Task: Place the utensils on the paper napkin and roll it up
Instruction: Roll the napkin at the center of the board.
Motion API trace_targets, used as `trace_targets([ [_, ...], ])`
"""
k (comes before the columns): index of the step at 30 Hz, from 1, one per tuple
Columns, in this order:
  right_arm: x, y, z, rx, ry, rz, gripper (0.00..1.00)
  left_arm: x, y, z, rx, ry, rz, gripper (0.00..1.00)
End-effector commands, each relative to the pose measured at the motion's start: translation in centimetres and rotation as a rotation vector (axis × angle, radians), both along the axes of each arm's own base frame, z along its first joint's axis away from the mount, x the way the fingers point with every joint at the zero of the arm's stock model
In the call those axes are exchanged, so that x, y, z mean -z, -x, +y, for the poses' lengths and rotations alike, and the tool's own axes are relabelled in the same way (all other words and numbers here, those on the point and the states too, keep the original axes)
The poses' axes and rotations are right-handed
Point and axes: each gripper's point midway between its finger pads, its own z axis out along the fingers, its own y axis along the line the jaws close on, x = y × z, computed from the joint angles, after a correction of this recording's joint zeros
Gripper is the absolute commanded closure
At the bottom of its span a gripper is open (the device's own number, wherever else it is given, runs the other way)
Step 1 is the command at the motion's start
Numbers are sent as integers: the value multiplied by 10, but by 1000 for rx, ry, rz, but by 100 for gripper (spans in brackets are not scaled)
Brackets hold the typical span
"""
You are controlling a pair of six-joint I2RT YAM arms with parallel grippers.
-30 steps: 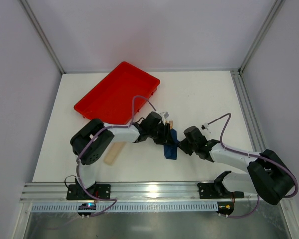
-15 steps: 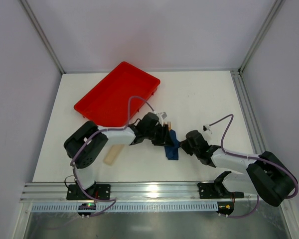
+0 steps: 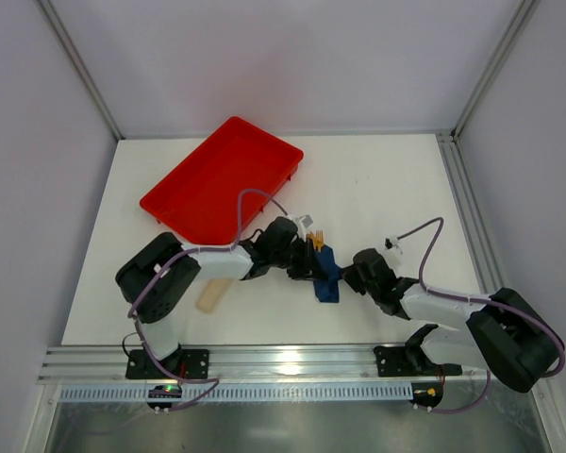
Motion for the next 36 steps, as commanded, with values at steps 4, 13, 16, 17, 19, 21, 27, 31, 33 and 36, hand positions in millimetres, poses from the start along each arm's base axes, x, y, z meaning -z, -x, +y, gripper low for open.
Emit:
trace_targets([
  [4, 21, 18, -26, 10, 128, 45, 96, 3, 13, -8, 0, -4, -24, 92],
  [13, 5, 15, -30, -12, 163, -12, 93, 33, 30, -5, 6, -26, -6, 95],
  [16, 5, 17, -33, -32, 193, -5, 89, 39, 32, -5, 16, -39, -2, 95],
  [17, 3, 16, -32, -49, 206, -13, 86, 41, 32, -5, 15, -43, -3, 95],
  [19, 0, 14, -31, -65, 220, -21, 83, 42, 33, -6, 20, -45, -3, 95],
  [21, -4, 13, -31, -85, 244, -19, 77, 45, 35, -5, 28, -57, -7, 95],
  [27, -46, 8, -28, -187, 315, -77, 74, 48, 38, -2, 31, -86, -10, 94],
  [31, -75, 4, -9, -298, 286, -134, 74, 46, 38, -2, 36, -95, -18, 94],
  [33, -83, 0, 8, -351, 238, -178, 74, 45, 38, -2, 39, -100, -19, 93],
  [36, -78, 4, 35, -460, 147, -187, 75, 42, 38, -4, 47, -102, -21, 92],
])
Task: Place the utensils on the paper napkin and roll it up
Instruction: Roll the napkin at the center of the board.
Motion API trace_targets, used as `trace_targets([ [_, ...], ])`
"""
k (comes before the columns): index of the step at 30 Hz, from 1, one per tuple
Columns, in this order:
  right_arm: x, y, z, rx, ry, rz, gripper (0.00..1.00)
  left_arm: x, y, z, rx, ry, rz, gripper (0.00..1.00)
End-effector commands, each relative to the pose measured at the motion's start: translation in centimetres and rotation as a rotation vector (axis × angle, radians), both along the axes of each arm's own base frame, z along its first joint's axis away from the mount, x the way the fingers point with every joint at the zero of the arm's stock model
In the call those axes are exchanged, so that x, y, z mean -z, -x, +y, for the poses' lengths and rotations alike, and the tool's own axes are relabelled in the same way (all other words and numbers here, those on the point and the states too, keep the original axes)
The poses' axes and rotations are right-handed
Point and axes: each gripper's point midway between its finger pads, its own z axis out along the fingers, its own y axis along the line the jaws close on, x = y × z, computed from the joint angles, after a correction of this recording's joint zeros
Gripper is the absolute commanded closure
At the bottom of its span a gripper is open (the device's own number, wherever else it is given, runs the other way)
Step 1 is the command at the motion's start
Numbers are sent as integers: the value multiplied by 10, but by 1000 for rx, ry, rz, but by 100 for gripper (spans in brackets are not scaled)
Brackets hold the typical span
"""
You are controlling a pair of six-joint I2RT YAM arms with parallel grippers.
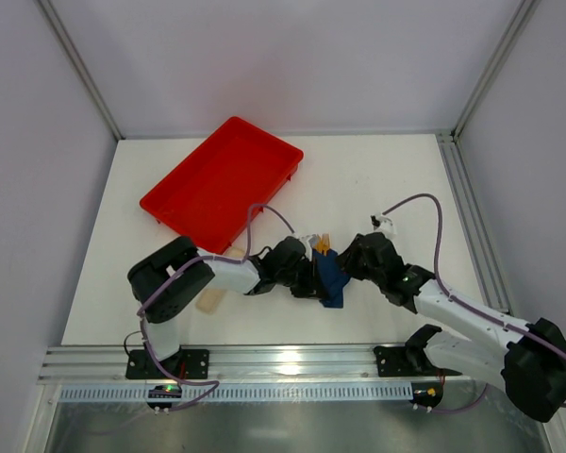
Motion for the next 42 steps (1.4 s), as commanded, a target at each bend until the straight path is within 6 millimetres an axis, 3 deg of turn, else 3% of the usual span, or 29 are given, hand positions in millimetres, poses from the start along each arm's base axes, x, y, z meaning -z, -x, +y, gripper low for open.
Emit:
trace_targets([
  [1, 1, 5, 31, -162, -64, 1, 75, 1, -1, 0, 16, -41, -32, 92],
  [4, 25, 13, 33, -174, -55, 70, 75, 0, -1, 1, 27, -56, -36, 92],
  [8, 54, 20, 16, -143, 28, 129, 75, -7, 0, 0, 59, -51, -50, 89],
  [17, 86, 33, 4, -135, 81, 199, 78, -49, 3, -6, 122, 21, -113, 73],
  [21, 80, 29, 6, -122, 53, 168, 78, -49, 7, -14, 137, 41, -95, 72],
  [24, 79, 29, 5, -116, 52, 164, 78, -37, 11, -15, 140, 27, -81, 72],
  [32, 81, 33, 0, -119, 68, 159, 78, -7, 22, 6, 127, -45, -54, 72],
  [37, 76, 31, -1, -135, 79, 131, 78, -20, 21, 5, 135, -30, -71, 72],
  [41, 74, 34, -5, -148, 101, 129, 77, -43, 15, 2, 134, -33, -109, 71],
  [42, 73, 35, -4, -157, 97, 127, 77, -55, 5, -2, 108, -30, -141, 71],
])
